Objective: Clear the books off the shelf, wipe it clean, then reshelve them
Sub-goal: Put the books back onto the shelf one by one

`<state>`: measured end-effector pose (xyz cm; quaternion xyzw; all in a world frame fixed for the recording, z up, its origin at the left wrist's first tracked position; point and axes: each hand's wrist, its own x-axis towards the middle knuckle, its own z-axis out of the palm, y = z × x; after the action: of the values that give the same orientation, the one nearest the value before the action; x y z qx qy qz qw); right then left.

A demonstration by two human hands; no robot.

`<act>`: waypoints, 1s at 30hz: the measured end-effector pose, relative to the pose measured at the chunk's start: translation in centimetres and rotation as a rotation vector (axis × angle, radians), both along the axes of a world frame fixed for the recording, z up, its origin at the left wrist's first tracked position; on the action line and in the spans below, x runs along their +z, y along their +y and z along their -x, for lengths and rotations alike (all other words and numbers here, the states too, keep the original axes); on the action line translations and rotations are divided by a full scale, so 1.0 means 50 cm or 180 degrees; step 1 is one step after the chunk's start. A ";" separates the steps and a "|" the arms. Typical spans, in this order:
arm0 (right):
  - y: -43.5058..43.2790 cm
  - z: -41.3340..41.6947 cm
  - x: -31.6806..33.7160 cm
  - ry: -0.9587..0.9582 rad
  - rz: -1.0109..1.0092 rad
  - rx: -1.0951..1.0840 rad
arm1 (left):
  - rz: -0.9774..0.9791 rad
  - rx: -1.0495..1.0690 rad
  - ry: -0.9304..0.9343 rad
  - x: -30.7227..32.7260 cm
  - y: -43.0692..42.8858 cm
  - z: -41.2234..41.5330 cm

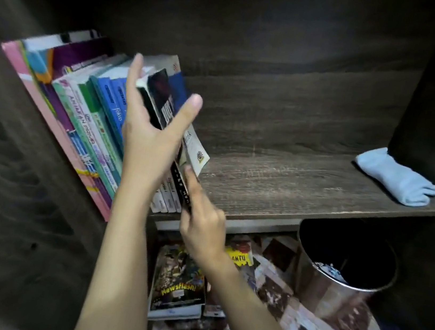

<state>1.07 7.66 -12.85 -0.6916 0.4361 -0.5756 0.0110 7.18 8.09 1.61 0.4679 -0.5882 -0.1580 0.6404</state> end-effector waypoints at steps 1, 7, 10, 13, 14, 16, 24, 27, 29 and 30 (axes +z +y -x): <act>-0.002 -0.009 -0.007 0.0048 -0.0013 0.0002 | 0.0053 0.0176 -0.0298 -0.003 -0.002 -0.007; -0.032 -0.029 -0.032 0.0235 -0.0412 0.0108 | 0.0072 0.0835 -0.0964 -0.019 -0.004 -0.033; -0.044 -0.023 -0.015 0.0327 -0.0899 0.0397 | 0.0111 0.1221 -0.1251 -0.027 -0.010 -0.040; -0.058 -0.005 0.004 0.0444 -0.1236 0.0530 | 0.0094 0.1426 -0.1594 -0.035 -0.019 -0.048; -0.066 0.003 0.005 0.0453 -0.1395 0.0632 | 0.0014 0.1411 -0.1631 -0.036 -0.021 -0.047; -0.079 0.028 0.003 0.0379 -0.1947 0.1090 | -0.0072 0.1416 -0.1716 -0.036 -0.023 -0.047; -0.102 0.063 -0.019 0.0187 -0.2649 0.1470 | -0.0106 0.1571 -0.2009 -0.029 -0.040 -0.069; -0.109 0.055 -0.037 0.0106 -0.2522 0.1183 | -0.0134 0.1939 -0.2324 -0.024 -0.057 -0.076; -0.112 0.050 -0.043 0.0166 -0.2416 0.0957 | -0.0151 0.2089 -0.2481 -0.023 -0.070 -0.078; -0.114 0.045 -0.045 0.0223 -0.2385 0.0889 | -0.0159 0.2143 -0.2532 -0.025 -0.075 -0.079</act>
<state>-1.20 1.96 -15.09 -0.7115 0.5178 -0.3458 0.3257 11.14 4.31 0.38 0.6701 -0.5991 0.2327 0.3714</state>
